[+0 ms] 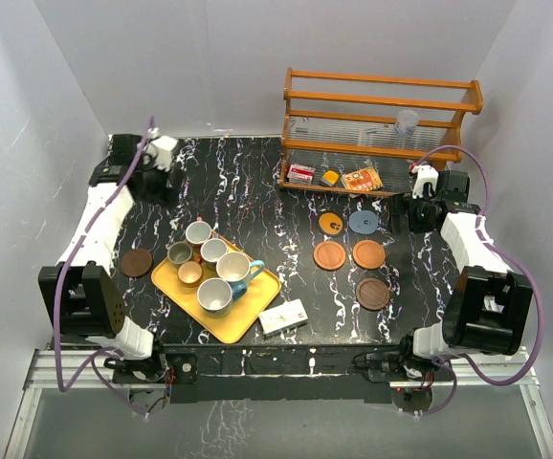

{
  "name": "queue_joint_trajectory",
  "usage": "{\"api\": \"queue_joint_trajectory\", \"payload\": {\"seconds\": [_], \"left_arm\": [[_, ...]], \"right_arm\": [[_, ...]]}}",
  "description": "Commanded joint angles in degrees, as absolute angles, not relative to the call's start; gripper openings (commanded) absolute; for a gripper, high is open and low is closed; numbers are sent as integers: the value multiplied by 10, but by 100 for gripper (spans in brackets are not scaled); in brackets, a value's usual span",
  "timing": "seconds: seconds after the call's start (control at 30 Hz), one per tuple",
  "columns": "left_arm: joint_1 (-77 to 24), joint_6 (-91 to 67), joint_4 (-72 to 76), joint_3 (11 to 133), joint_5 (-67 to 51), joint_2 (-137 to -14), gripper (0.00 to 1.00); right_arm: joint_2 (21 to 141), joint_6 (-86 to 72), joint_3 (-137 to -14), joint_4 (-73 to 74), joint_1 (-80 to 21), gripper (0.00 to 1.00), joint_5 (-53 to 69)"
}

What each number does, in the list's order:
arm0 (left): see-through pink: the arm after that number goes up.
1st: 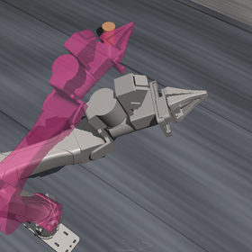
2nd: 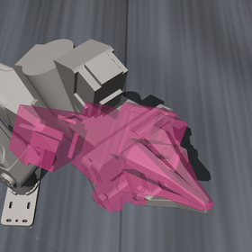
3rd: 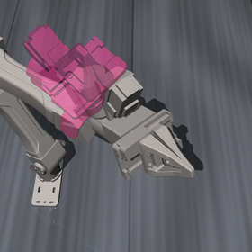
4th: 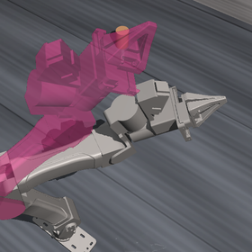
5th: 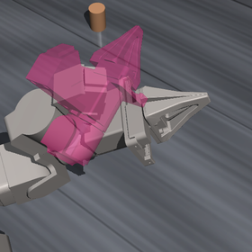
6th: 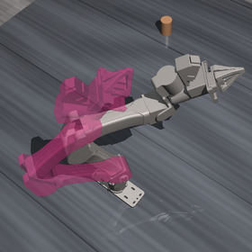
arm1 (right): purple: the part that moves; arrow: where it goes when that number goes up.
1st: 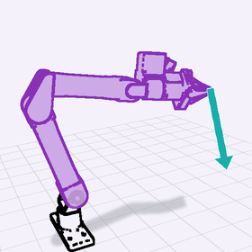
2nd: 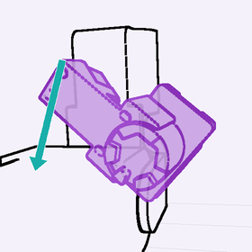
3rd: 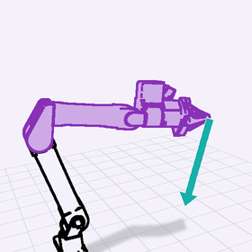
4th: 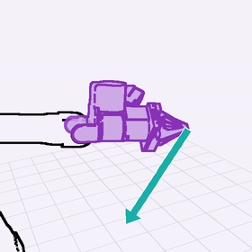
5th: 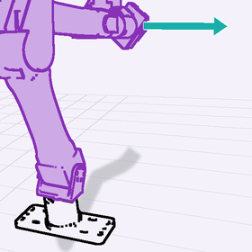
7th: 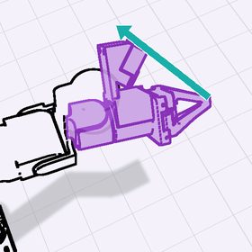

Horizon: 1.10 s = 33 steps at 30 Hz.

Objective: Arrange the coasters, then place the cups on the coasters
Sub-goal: Move the coaster to the center of the board.

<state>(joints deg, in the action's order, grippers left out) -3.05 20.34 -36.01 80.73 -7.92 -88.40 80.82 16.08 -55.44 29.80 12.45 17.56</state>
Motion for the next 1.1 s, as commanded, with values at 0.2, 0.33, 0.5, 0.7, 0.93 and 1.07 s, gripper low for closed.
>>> {"api": "queue_joint_trajectory", "payload": {"seconds": [0.2,0.33,0.5,0.7,0.93,1.07], "left_arm": [[166,219,-405,654,-123,-820,81],[195,228,-380,609,-104,-830,81],[202,234,-340,587,-75,-868,77],[202,240,-300,587,-51,-915,69],[203,240,-272,587,-55,-961,56],[202,238,-257,579,-60,-976,52]], "right_arm": [[783,153,-588,289,127,98,192],[780,152,-588,289,128,98,197],[785,152,-590,295,127,98,203],[790,152,-592,298,127,98,206],[795,152,-592,300,127,98,206],[798,152,-592,300,127,98,206]]}}
